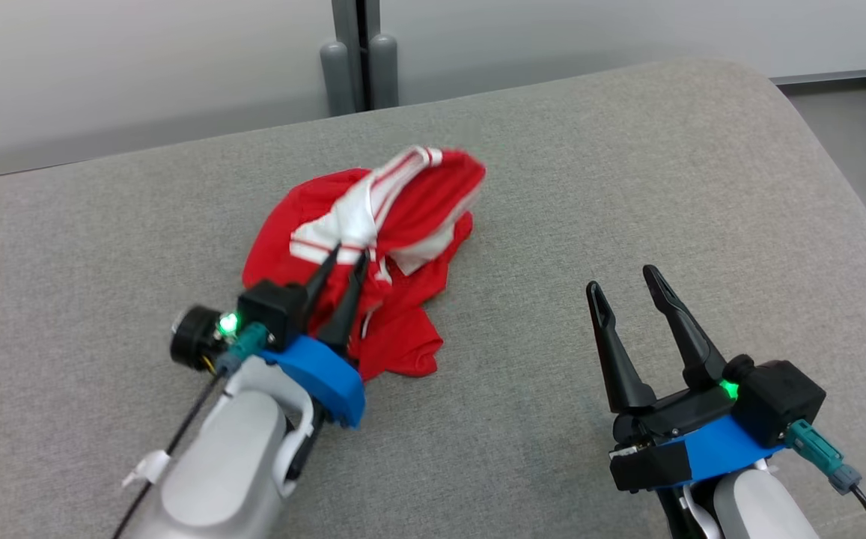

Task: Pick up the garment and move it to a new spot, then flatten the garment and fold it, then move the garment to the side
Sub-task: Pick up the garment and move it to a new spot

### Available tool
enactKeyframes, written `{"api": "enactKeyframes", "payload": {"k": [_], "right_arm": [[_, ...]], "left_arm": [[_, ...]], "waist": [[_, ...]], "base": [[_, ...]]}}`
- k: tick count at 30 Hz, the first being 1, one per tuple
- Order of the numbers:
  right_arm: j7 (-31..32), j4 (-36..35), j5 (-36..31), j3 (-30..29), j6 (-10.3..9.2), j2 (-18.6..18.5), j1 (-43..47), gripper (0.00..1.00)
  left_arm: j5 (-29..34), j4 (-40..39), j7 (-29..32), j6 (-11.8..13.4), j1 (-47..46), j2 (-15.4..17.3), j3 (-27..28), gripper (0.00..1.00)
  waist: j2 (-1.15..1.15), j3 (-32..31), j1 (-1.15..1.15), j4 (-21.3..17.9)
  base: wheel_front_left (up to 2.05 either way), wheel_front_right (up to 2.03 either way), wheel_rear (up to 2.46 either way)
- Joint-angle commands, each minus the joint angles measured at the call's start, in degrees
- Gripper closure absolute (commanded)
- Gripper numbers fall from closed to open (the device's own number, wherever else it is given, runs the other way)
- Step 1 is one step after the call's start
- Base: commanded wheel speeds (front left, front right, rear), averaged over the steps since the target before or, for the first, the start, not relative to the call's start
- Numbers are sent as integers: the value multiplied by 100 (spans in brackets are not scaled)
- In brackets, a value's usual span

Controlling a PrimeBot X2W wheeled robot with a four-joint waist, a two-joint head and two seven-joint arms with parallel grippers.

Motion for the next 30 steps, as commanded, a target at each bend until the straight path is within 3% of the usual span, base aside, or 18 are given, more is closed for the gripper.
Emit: {"api": "enactKeyframes", "payload": {"k": [1,6,7,8,17,30], "right_arm": [[-18,18,-49,-20,3,-3,39,0],[-18,56,-70,-30,3,-2,89,0],[-18,73,-77,-29,3,-3,100,0],[-18,91,-89,-34,3,-4,120,0],[-18,244,-143,-95,3,-4,224,0],[-18,270,-255,-313,3,-4,417,0]], "left_arm": [[-49,102,-64,-20,115,-71,-44,100],[-41,494,-186,-6,292,-246,-123,100],[-21,509,-211,35,294,-269,-104,47],[10,495,-217,64,289,-296,-99,0],[431,-665,-243,206,632,-319,288,0],[955,-2224,-240,453,1816,-104,1800,0]], "waist": [[0,-11,0,29],[0,-66,0,159],[0,-88,0,190],[0,-115,0,226],[0,-441,0,571],[0,-682,0,1068]], "base": [[0,0,0],[0,0,0],[0,0,0],[0,0,0],[0,0,0],[0,0,0]]}}
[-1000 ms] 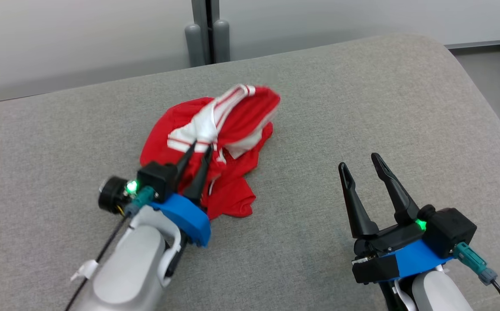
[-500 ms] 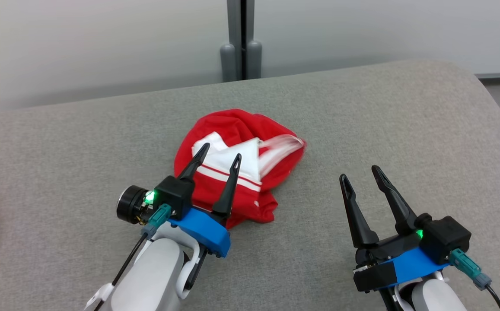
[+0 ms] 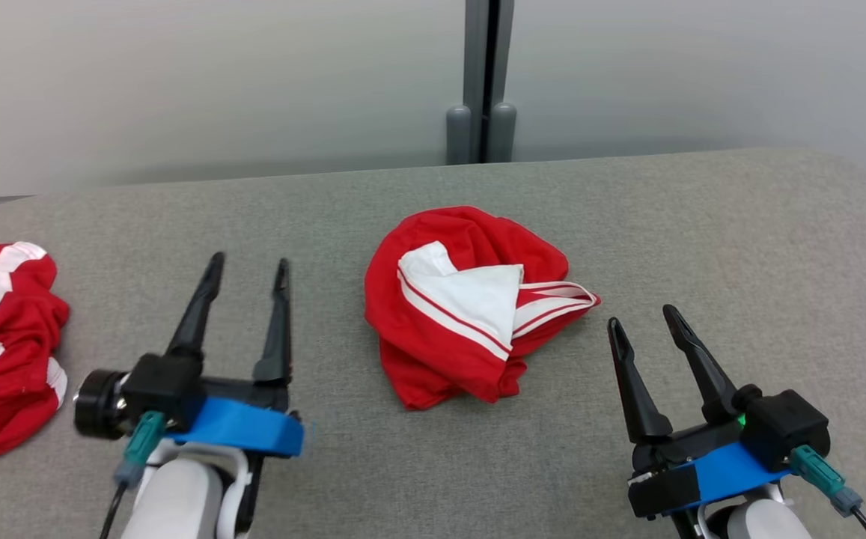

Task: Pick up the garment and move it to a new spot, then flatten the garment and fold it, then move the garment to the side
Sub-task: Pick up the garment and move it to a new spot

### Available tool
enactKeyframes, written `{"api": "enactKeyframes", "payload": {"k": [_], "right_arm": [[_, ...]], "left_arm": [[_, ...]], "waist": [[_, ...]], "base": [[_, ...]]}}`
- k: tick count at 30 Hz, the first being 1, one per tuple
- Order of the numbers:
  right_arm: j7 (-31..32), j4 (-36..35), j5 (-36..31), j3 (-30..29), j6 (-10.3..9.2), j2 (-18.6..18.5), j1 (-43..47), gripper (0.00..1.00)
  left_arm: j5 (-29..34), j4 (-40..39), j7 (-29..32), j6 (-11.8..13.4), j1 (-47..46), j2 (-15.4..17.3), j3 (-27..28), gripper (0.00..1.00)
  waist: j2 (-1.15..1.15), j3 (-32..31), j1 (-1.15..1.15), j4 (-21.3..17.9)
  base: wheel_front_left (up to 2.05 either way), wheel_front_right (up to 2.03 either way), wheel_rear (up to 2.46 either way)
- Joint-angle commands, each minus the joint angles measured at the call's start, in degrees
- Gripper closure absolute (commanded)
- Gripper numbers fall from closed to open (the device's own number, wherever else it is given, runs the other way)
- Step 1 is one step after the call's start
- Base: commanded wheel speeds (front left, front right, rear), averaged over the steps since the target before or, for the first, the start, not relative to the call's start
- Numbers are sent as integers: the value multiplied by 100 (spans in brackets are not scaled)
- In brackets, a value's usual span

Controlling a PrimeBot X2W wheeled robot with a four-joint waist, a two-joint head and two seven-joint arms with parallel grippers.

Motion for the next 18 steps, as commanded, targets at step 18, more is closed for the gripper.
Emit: {"api": "enactKeyframes", "payload": {"k": [18], "right_arm": [[-18,328,-225,-465,3,-6,460,0]], "left_arm": [[484,-171,-16,-68,1474,-176,1256,0]], "waist": [[1,-257,1,302]], "base": [[0,0,0]]}}
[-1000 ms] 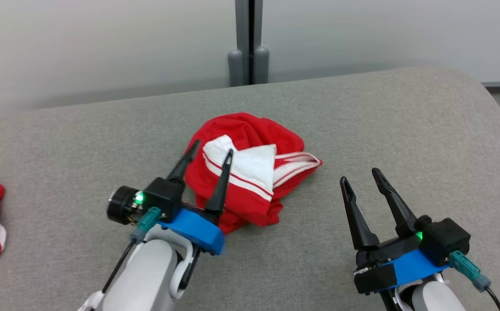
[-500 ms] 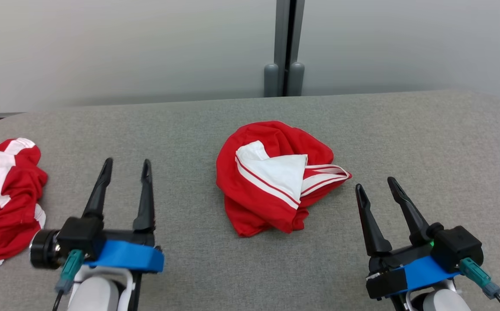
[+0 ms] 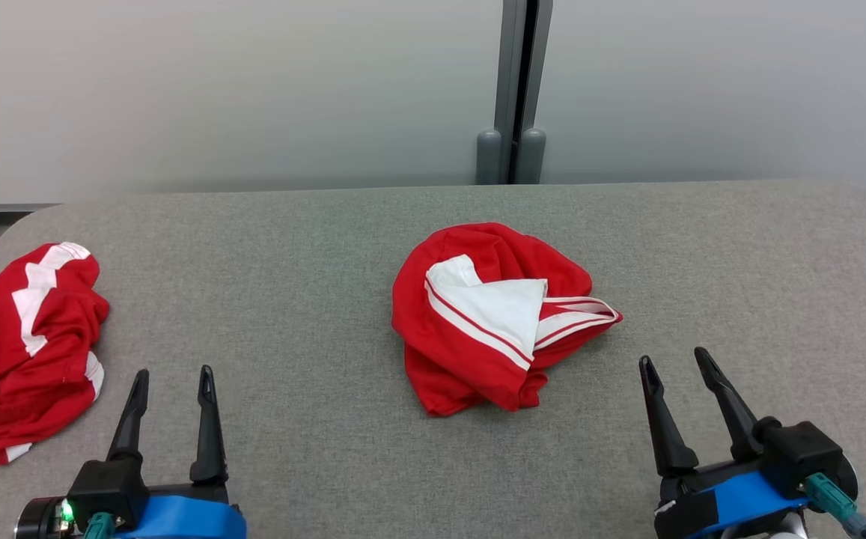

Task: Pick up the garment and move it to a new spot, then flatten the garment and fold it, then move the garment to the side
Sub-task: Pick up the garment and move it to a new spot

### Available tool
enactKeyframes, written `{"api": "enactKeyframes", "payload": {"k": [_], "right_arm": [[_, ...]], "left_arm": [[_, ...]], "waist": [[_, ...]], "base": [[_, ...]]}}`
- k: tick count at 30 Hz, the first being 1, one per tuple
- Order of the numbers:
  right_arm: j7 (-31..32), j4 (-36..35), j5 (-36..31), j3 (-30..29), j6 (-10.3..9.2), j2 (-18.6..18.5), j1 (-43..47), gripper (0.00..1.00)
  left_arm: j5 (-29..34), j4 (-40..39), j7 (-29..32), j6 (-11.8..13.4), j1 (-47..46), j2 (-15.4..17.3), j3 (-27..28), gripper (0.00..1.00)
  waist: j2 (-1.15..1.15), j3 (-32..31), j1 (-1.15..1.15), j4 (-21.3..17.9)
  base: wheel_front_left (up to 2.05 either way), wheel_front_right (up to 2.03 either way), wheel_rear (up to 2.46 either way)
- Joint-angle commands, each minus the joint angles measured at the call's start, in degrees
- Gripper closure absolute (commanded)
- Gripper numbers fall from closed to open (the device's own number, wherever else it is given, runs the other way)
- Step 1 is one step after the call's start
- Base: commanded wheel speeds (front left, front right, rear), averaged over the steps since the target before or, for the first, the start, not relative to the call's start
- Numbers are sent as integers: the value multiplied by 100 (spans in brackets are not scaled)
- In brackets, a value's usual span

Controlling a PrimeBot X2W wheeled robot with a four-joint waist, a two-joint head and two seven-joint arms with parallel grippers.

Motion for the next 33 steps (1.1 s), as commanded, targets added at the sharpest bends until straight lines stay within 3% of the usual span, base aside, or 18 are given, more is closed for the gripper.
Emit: {"api": "enactKeyframes", "payload": {"k": [1,14,33], "right_arm": [[-18,91,-36,-58,3,-7,111,0],[-18,637,-37,-151,3,-7,167,0],[-18,791,-7,-147,3,-7,112,0]], "left_arm": [[52,52,-16,-36,91,-29,49,0],[253,265,-17,-172,150,-154,131,0],[398,350,-17,-285,66,-219,198,0]], "waist": [[0,-17,0,9],[0,-121,0,9],[0,-167,0,7]], "base": [[0,0,0],[0,0,0],[0,0,0]]}}
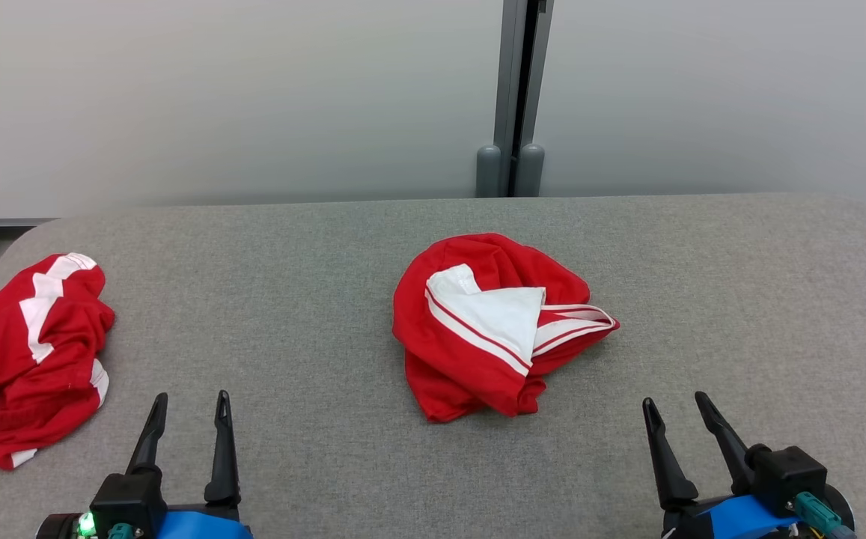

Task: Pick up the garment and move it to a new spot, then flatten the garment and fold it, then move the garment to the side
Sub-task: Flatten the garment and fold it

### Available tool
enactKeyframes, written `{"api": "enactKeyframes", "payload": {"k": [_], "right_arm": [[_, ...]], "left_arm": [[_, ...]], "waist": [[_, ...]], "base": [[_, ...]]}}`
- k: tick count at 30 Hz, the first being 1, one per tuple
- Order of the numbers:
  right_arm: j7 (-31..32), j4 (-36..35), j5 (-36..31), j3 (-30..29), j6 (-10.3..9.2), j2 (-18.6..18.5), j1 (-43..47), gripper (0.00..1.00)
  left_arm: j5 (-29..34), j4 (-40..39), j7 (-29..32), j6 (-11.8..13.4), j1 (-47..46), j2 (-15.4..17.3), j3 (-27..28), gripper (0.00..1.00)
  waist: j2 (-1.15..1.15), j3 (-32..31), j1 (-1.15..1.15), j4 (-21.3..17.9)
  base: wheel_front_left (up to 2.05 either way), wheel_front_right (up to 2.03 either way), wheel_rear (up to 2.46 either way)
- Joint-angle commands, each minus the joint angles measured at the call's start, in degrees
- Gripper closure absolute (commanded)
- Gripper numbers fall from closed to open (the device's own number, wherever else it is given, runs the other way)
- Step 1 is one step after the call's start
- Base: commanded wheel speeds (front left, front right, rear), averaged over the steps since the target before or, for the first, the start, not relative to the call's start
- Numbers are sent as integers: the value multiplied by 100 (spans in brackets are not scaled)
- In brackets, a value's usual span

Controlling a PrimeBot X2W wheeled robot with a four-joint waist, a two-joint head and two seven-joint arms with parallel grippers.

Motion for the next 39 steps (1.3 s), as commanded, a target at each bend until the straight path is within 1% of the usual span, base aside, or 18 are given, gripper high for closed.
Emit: {"api": "enactKeyframes", "payload": {"k": [1,14,21,27,32,36,39], "right_arm": [[-18,9,7,-8,3,-7,1,0],[-18,58,-36,-47,3,-7,10,0],[-18,120,-89,-30,3,-7,-340,0],[-18,207,-289,92,3,-13,-1109,0],[-18,449,-404,156,3,-157,-1908,0],[-17,808,-383,176,3,-370,-2505,0],[-15,1231,-408,137,3,-519,-2855,0]], "left_arm": [[33,15,-17,-26,-54,-2,14,0],[34,62,-17,-69,-54,-34,41,0],[19,93,-16,-84,-107,-51,30,0],[14,109,-17,-103,-181,-68,-14,0],[22,97,-17,-116,-292,-79,-57,0],[20,52,-17,-136,-404,-90,-118,0],[15,18,-17,-141,-480,-96,-157,0]], "waist": [[-1,-3,0,0],[-1,-24,0,28],[-1,12,0,67],[-1,133,0,144],[-1,306,0,273],[-1,473,0,426],[-1,593,0,545]], "base": [[0,0,0],[0,0,0],[0,0,0],[0,0,0],[0,0,0],[0,0,0],[0,0,0]]}}
